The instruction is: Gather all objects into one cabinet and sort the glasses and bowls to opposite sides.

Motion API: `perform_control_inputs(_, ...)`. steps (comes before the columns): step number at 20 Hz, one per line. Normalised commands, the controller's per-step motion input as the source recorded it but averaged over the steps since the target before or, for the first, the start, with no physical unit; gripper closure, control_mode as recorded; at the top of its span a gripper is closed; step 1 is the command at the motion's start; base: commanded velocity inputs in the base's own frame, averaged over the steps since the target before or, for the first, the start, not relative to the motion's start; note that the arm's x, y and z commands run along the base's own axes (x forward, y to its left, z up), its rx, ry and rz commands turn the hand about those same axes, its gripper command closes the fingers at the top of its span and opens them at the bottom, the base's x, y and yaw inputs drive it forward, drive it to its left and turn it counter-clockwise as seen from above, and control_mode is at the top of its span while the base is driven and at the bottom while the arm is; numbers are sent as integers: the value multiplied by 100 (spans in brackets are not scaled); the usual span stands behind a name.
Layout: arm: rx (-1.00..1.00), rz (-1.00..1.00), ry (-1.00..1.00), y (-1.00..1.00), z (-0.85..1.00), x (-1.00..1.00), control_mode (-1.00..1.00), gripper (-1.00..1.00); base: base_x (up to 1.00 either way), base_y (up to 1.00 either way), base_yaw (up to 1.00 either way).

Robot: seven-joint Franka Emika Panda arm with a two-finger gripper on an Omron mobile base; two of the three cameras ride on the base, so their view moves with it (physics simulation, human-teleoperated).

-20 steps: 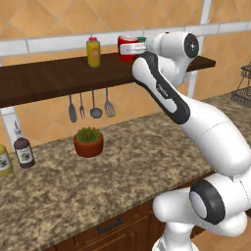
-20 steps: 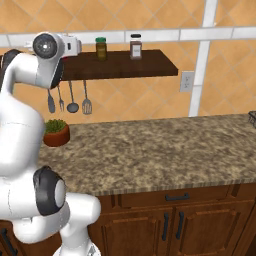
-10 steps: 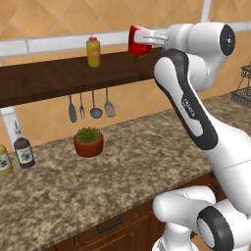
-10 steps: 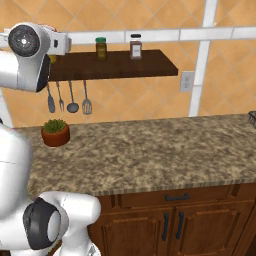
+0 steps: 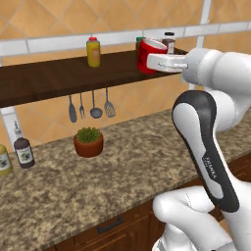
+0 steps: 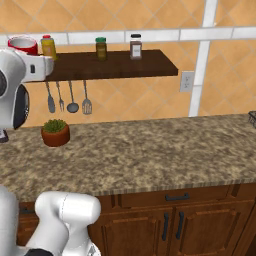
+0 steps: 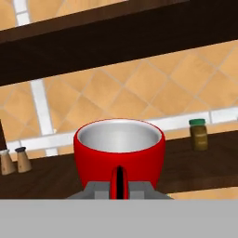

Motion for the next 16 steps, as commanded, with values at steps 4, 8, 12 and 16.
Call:
perform_control_inputs(4,-1,0,9,18,0,-91,-100,100,0,0,0)
perform_control_inputs(8,-5,3,3,34,0,-27,-100,100,0,0,0)
perform_control_inputs(12,0,5,22,11,5,-31,-100,100,0,0,0)
perform_control_inputs(16,0,2,10,19,-6,-39,-100,100,0,0,0)
